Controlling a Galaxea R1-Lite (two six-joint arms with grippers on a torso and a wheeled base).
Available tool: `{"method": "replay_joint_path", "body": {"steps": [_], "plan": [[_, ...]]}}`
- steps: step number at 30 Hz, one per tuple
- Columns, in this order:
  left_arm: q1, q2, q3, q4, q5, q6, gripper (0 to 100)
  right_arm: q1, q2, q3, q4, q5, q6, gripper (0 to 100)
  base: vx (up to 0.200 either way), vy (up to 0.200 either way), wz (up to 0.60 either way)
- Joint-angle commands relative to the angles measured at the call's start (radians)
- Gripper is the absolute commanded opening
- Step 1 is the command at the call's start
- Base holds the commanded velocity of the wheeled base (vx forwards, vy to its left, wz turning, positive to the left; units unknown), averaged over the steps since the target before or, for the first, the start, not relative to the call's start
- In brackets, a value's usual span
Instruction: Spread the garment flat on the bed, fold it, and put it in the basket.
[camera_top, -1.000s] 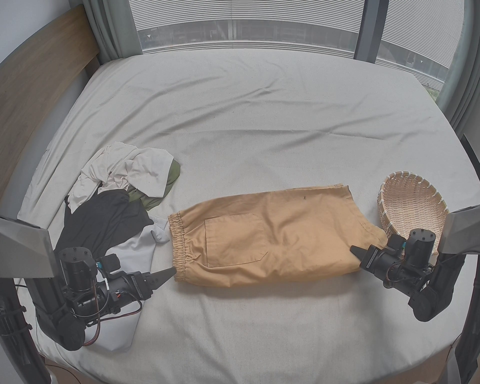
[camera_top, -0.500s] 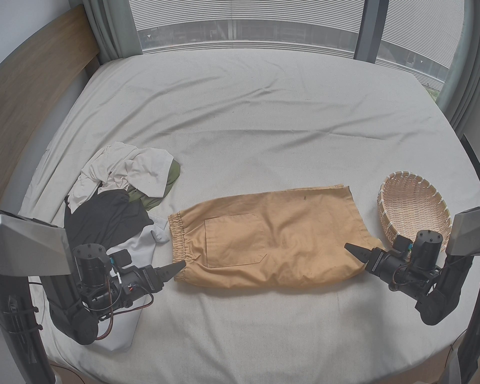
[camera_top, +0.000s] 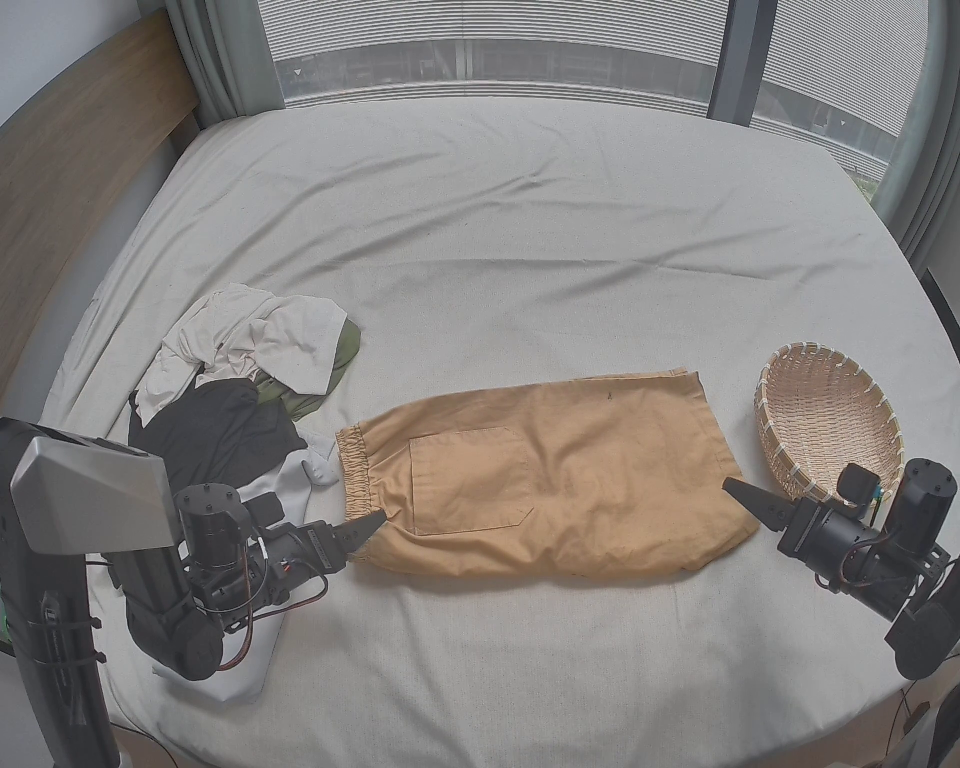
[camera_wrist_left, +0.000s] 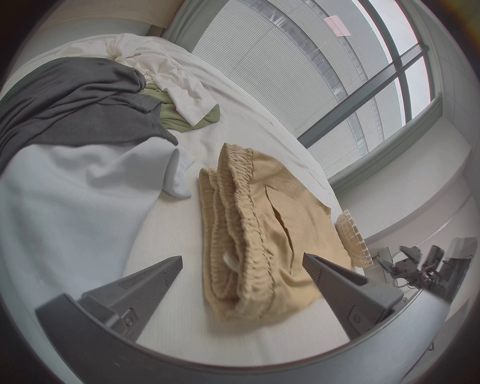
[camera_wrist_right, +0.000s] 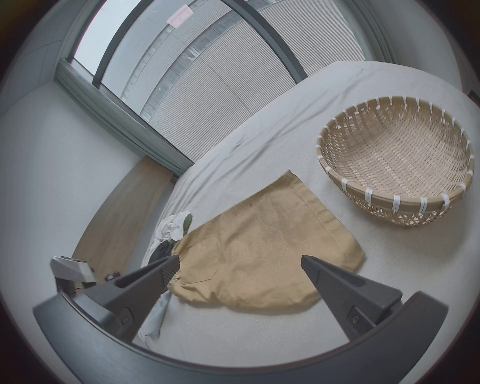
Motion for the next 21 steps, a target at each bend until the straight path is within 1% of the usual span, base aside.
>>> {"method": "replay_joint_path", "body": {"steps": [1,9,21], "plan": [[-0.006,0.059,-0.051,0.001,0.014,0.0,100,0.004,-0.081,0.015,0.002,0.004,0.0,100,0.0,0.0,0.0],[-0.012,0.089,-0.106,0.001,0.008,-0.002,100,0.018,-0.08,0.019,-0.004,0.004,0.002,100,0.0,0.0,0.0],[-0.054,0.111,-0.18,0.008,0.017,-0.02,100,0.031,-0.078,0.017,-0.006,0.004,0.003,100,0.0,0.0,0.0]]}}
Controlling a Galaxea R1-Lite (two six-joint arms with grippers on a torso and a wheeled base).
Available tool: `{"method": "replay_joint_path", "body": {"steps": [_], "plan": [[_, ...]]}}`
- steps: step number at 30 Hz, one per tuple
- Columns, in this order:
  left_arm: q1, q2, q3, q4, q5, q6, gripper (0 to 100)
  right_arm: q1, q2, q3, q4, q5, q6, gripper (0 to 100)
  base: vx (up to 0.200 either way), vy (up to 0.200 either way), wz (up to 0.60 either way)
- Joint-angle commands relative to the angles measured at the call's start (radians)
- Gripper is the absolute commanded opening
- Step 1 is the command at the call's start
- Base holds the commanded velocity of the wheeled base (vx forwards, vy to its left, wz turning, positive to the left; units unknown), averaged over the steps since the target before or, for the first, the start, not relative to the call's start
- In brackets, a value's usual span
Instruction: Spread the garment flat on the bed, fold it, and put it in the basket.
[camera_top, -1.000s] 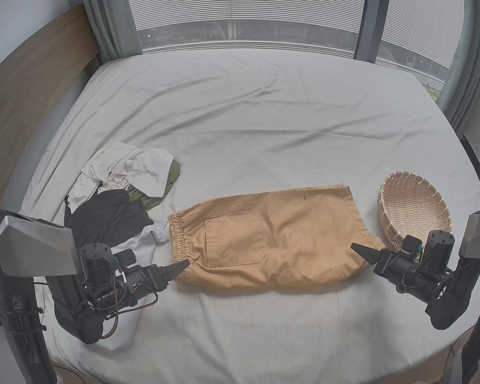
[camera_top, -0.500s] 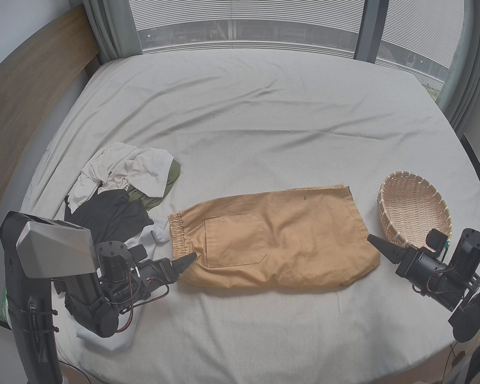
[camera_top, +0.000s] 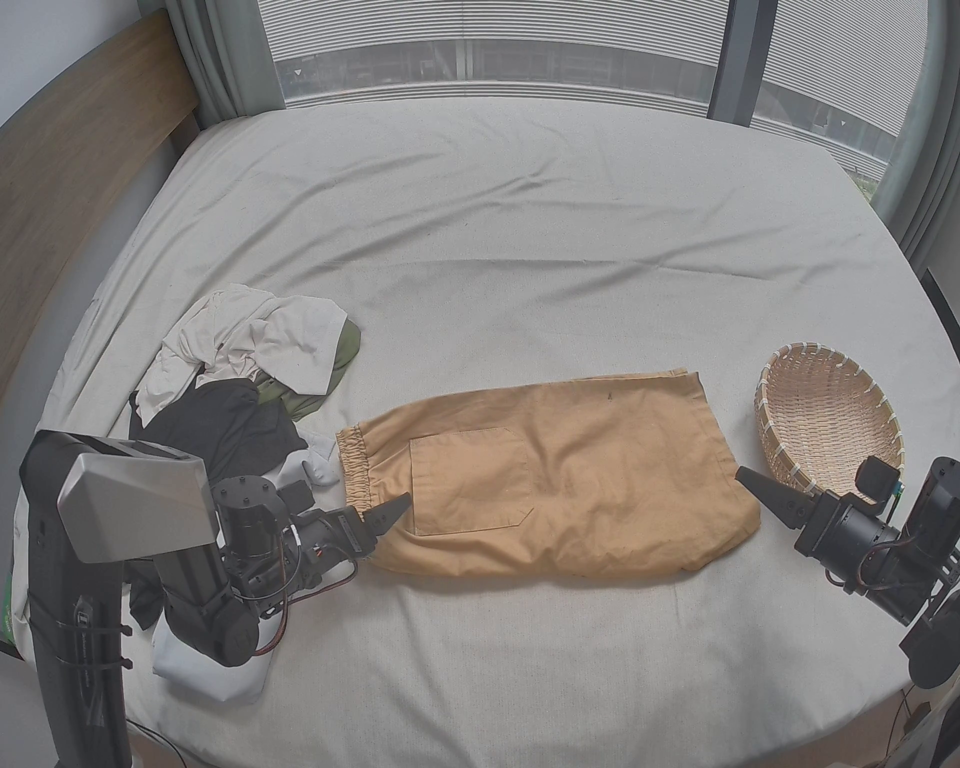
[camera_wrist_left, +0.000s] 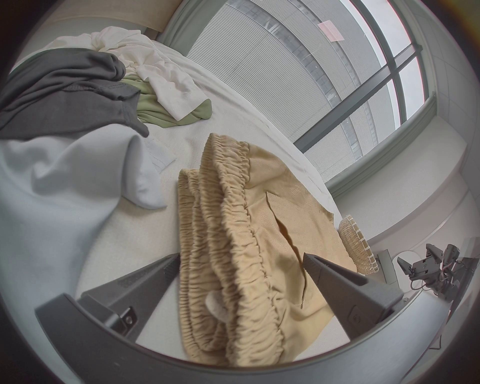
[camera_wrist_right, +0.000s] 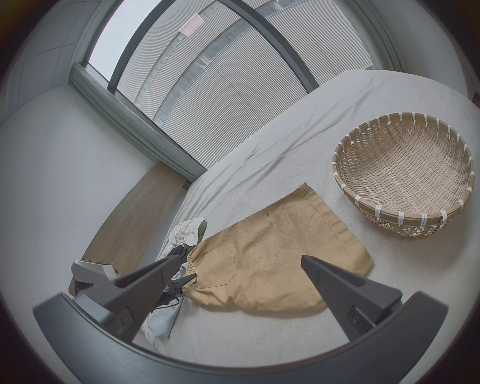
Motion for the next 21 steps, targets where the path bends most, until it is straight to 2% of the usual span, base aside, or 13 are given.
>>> {"method": "replay_joint_path", "body": {"steps": [1,6,7,14,21], "plan": [[-0.011,0.015,-0.019,0.004,0.003,-0.003,100,0.003,0.002,0.0,-0.001,0.0,0.001,100,0.0,0.0,0.0],[-0.01,0.018,-0.019,0.002,0.007,-0.003,100,0.002,0.002,0.003,-0.003,0.0,0.003,100,0.0,0.0,0.0],[-0.01,0.018,-0.021,0.002,0.009,-0.003,0,0.002,0.002,0.003,-0.003,0.0,0.003,100,0.0,0.0,0.0],[-0.008,0.003,-0.012,-0.006,0.018,-0.044,0,0.003,0.005,0.005,-0.003,0.0,0.006,100,0.0,0.0,0.0],[-0.007,-0.135,0.1,0.007,0.026,-0.081,0,0.002,0.023,0.0,-0.003,0.0,0.006,100,0.0,0.0,0.0]]}}
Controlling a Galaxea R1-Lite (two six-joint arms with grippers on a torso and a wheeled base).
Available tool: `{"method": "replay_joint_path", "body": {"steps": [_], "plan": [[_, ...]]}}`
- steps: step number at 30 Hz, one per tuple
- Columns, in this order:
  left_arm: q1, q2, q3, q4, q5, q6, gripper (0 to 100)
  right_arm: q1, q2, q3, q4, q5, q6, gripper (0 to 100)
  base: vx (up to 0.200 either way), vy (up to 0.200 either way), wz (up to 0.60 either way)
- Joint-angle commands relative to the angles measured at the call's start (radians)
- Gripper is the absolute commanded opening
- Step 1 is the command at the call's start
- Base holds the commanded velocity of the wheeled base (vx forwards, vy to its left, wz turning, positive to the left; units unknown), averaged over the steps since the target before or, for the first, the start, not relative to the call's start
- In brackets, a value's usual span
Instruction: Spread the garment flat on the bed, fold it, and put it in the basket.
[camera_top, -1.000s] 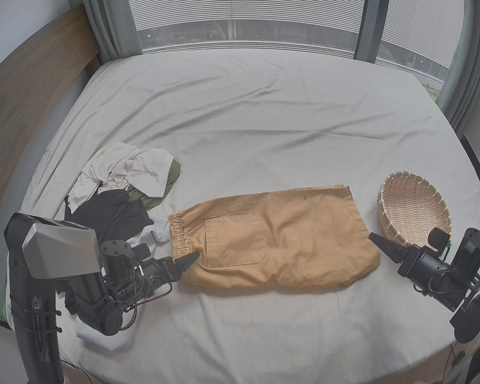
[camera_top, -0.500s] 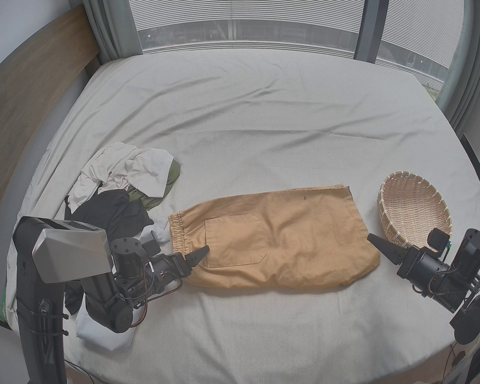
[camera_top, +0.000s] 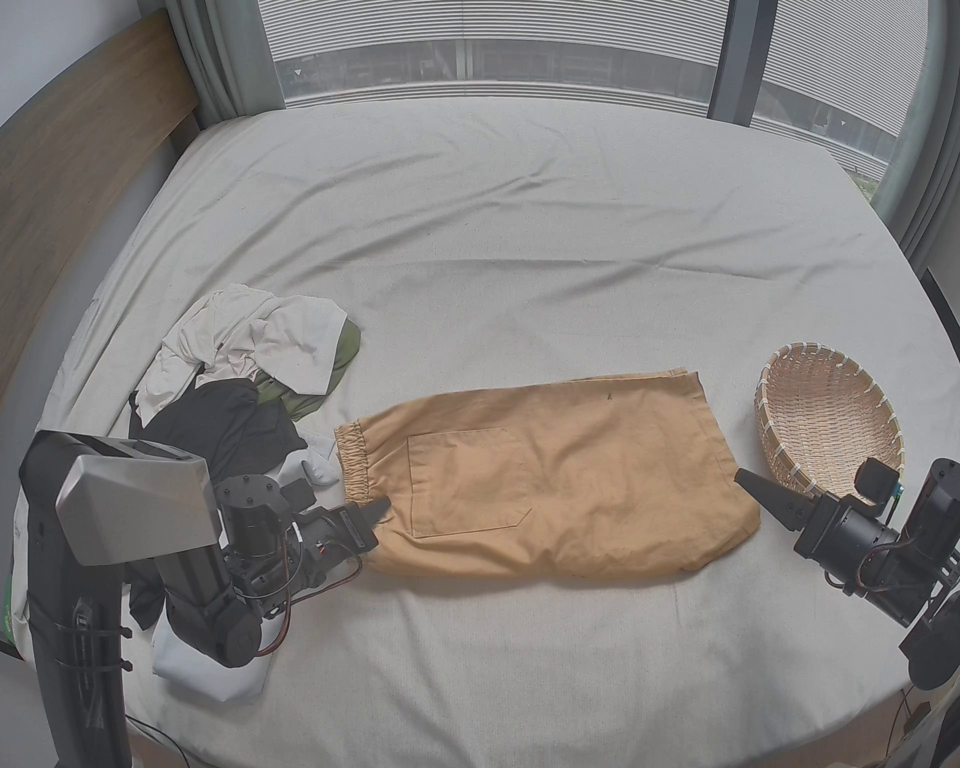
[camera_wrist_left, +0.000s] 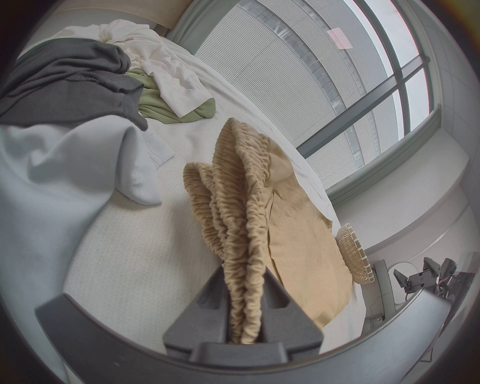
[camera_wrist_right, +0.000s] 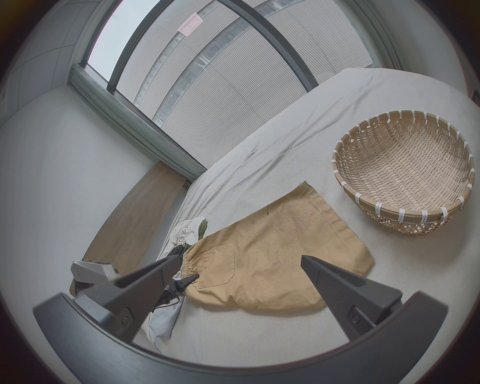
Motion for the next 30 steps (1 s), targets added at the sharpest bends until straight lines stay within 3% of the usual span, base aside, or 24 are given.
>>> {"method": "replay_joint_path", "body": {"steps": [1,5,19,30], "plan": [[0.003,-0.122,0.094,0.011,-0.002,-0.011,0,0.001,0.03,-0.004,-0.003,0.001,0.001,100,0.0,0.0,0.0],[0.012,-0.18,0.172,0.029,-0.007,-0.011,0,-0.001,0.05,-0.004,-0.009,0.001,0.001,100,0.0,0.0,0.0],[0.16,-0.31,0.407,-0.007,-0.074,0.014,0,0.001,0.06,-0.009,-0.009,0.002,0.004,100,0.0,0.0,0.0],[0.149,-0.31,0.401,-0.009,-0.082,0.029,0,0.002,0.068,-0.009,-0.009,0.002,0.012,100,0.0,0.0,0.0]]}}
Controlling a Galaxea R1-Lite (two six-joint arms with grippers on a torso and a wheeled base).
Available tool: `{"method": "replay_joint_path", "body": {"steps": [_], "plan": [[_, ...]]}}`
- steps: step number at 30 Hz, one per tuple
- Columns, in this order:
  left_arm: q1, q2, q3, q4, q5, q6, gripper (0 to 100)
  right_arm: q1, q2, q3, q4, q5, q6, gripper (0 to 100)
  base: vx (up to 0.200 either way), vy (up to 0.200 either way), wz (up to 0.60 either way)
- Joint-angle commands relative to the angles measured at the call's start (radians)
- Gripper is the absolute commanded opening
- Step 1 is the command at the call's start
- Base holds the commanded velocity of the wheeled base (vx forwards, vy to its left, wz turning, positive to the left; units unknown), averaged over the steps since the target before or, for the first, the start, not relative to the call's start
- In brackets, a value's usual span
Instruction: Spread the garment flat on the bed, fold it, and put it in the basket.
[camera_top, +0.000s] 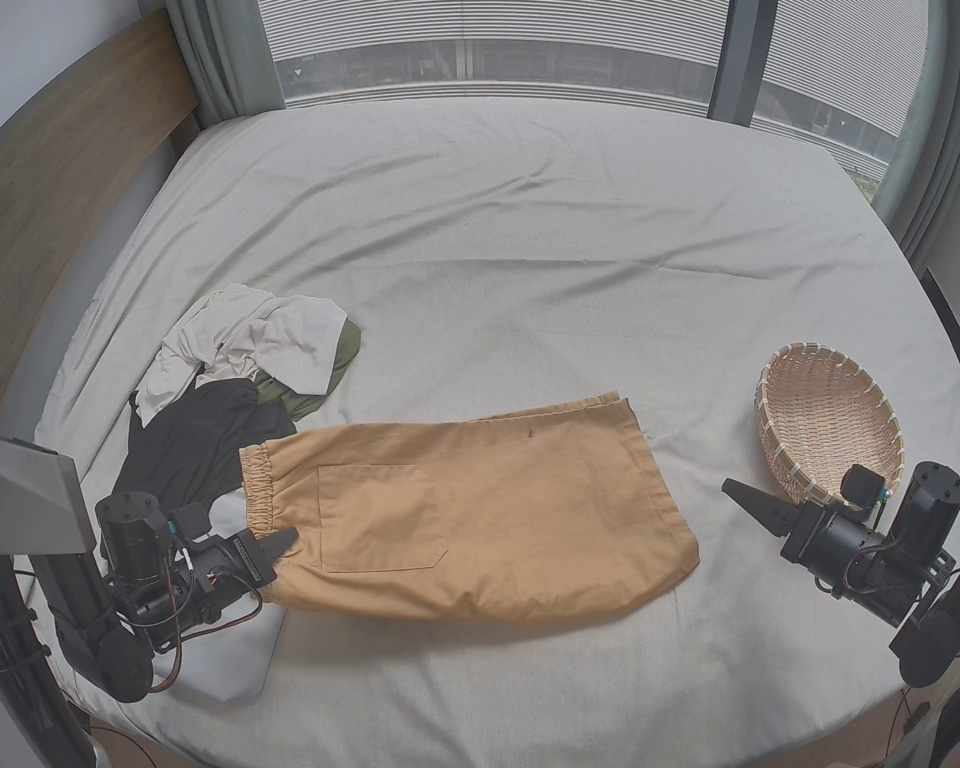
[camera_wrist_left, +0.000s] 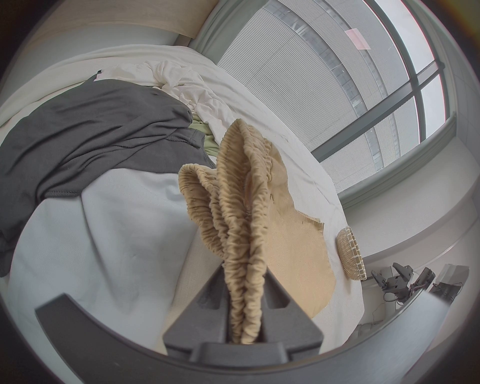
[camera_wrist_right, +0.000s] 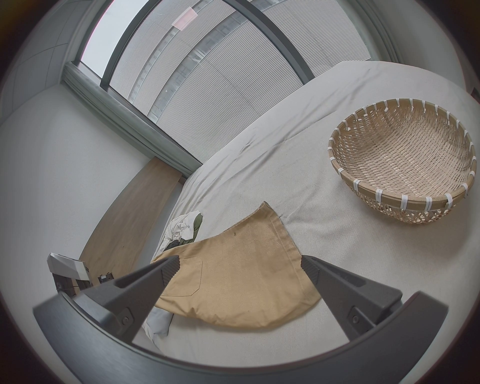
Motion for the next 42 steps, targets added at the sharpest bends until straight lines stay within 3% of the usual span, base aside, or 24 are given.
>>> {"method": "replay_joint_path", "body": {"steps": [1,9,22,30,42], "plan": [[-0.024,-0.007,-0.022,-0.001,-0.001,-0.002,0,0.001,0.004,0.0,0.0,0.0,0.003,100,0.0,0.0,0.0],[-0.084,-0.018,-0.103,-0.001,-0.003,-0.009,0,0.001,0.004,-0.009,0.0,0.0,0.011,100,0.0,0.0,0.0],[-0.267,-0.03,-0.269,0.0,0.002,-0.022,0,0.017,0.004,-0.02,-0.002,0.002,0.046,100,0.0,0.0,0.0],[-0.365,-0.03,-0.367,0.054,0.002,-0.024,0,0.016,0.003,-0.02,-0.002,0.002,0.057,100,0.0,0.0,0.0],[-0.445,0.006,-0.531,0.165,0.009,-0.041,0,0.014,0.0,-0.018,-0.002,0.0,0.069,100,0.0,0.0,0.0]]}}
